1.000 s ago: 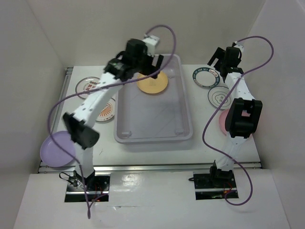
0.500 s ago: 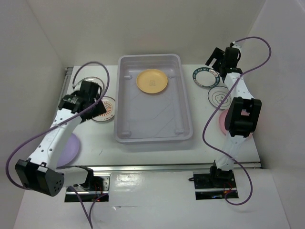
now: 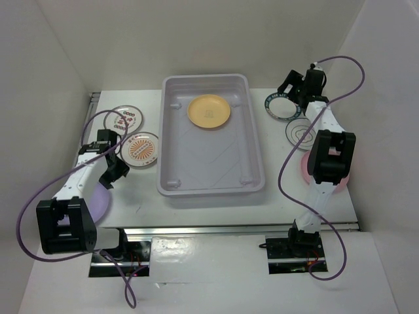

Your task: Place the plates into the plastic bin on the countertop

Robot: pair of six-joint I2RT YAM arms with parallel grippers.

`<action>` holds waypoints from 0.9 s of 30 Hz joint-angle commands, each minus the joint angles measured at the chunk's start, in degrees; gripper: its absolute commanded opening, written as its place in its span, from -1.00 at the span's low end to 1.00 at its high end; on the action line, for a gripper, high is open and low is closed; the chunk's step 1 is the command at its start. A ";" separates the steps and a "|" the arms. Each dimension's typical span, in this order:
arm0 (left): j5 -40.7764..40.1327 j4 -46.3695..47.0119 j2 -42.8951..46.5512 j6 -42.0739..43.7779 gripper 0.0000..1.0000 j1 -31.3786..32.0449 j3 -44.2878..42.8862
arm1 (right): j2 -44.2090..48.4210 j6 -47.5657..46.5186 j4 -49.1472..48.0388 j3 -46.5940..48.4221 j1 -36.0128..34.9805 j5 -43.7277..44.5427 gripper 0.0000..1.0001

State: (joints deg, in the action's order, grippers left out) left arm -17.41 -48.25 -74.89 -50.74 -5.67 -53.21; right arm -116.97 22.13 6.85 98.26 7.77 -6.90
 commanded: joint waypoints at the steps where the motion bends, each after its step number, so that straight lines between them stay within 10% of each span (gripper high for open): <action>1: -3.67 3.68 -0.87 2.05 0.34 -0.48 -2.34 | -1.51 0.28 -1.23 2.38 0.32 -1.01 1.00; 18: -13.88 3.77 -13.88 7.32 0.59 -5.31 -3.83 | -3.00 1.34 -3.78 2.81 0.32 -3.65 1.00; 27: -11.51 8.34 -18.01 7.85 0.32 -9.09 0.48 | -3.00 1.34 -3.25 2.82 0.32 -2.60 1.00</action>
State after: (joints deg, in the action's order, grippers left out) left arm -29.69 -42.02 -91.83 -43.44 -13.93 -53.52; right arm -119.61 23.16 5.96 98.37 7.77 -9.76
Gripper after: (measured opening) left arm 0.673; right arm 0.999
